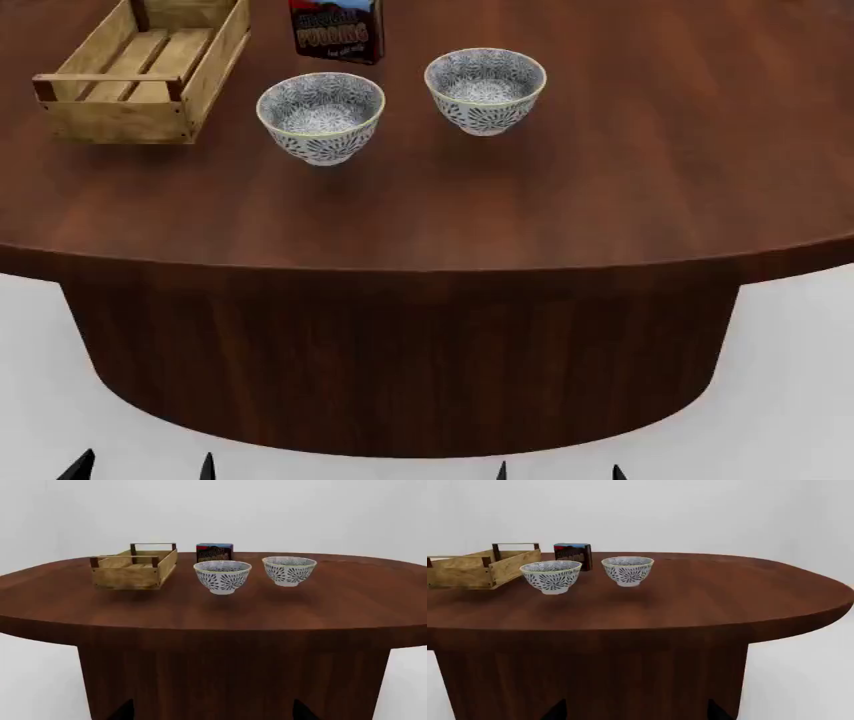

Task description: Stack the left bowl on the right bowl and place them in the tray.

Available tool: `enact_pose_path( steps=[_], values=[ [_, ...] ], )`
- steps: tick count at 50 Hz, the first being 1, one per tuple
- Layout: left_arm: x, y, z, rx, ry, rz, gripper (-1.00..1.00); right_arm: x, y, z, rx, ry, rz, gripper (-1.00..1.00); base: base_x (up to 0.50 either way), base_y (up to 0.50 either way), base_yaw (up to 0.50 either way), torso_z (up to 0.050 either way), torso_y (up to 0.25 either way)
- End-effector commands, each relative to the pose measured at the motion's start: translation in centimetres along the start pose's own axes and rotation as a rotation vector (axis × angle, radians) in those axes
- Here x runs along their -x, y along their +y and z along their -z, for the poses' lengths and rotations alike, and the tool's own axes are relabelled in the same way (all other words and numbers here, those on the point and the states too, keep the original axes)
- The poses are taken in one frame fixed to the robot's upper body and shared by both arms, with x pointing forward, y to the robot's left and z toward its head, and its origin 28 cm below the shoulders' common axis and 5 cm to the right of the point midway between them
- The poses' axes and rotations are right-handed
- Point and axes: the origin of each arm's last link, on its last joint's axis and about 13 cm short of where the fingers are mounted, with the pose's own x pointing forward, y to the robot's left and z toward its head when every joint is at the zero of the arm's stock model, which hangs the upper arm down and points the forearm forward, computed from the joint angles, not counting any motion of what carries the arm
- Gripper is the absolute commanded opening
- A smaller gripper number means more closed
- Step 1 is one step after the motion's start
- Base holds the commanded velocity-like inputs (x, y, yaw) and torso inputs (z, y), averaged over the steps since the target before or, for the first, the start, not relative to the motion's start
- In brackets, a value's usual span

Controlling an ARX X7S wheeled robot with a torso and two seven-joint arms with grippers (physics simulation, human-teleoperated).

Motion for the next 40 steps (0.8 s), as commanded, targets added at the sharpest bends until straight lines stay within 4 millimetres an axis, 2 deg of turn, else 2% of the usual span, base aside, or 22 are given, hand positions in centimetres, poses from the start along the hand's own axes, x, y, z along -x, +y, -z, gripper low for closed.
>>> enact_pose_path(
  steps=[1, 15, 17, 18, 19, 21, 23, 24, 33, 40],
  values=[
    [0.0, 0.0, 0.0, 0.000, 0.000, 0.000, 1.00, 0.0, 0.1, 0.1, 0.000, 0.000, 0.000, 1.00, 0.00, 0.00, 0.00, 0.000, 0.000],
    [0.0, 0.1, -0.1, 0.019, -0.010, 0.014, 1.00, 0.2, -0.2, 0.0, 0.004, -0.001, -0.004, 1.00, 0.00, 0.00, 0.00, 0.000, 0.000],
    [0.1, 0.1, -0.2, 0.026, -0.013, 0.008, 1.00, 0.3, -0.3, -0.3, -0.076, -0.011, -0.001, 1.00, 0.00, 0.00, 0.00, 0.000, 0.000],
    [0.2, 0.0, -0.4, 0.044, -0.025, 0.018, 1.00, 0.3, -0.5, -0.6, -0.072, -0.021, 0.005, 1.00, 0.00, 0.00, 0.00, 0.000, 0.000],
    [0.5, -0.1, -0.7, 0.039, -0.033, 0.010, 1.00, 0.4, -0.6, -0.6, 0.008, -0.030, 0.029, 1.00, 0.00, 0.00, 0.00, 0.000, 0.000],
    [0.9, -0.1, -1.1, 0.082, -0.055, 0.001, 1.00, 0.6, -0.7, -1.1, -0.039, -0.033, 0.021, 1.00, 0.00, 0.00, 0.00, 0.000, 0.000],
    [1.3, 0.1, -2.2, 0.060, -0.075, -0.005, 1.00, 0.8, -1.0, -2.5, -0.005, -0.068, 0.029, 1.00, 0.00, 0.00, 0.00, 0.000, 0.000],
    [1.4, 0.2, -3.4, 0.058, -0.109, 0.000, 1.00, 0.8, -1.2, -3.4, -0.012, -0.091, 0.029, 1.00, 0.00, 0.00, 0.00, 0.000, 0.000],
    [1.4, 0.2, -10.7, 0.022, -0.274, -0.009, 1.00, 1.4, -2.4, -9.2, 0.041, -0.209, 0.061, 1.00, 0.00, 0.00, 0.00, 0.000, 0.000],
    [3.1, 0.4, -15.0, -0.040, -0.355, -0.035, 1.00, 2.6, -3.6, -13.8, 0.079, -0.313, 0.099, 1.00, 0.00, 0.00, 0.00, 0.000, 0.000]
  ],
)
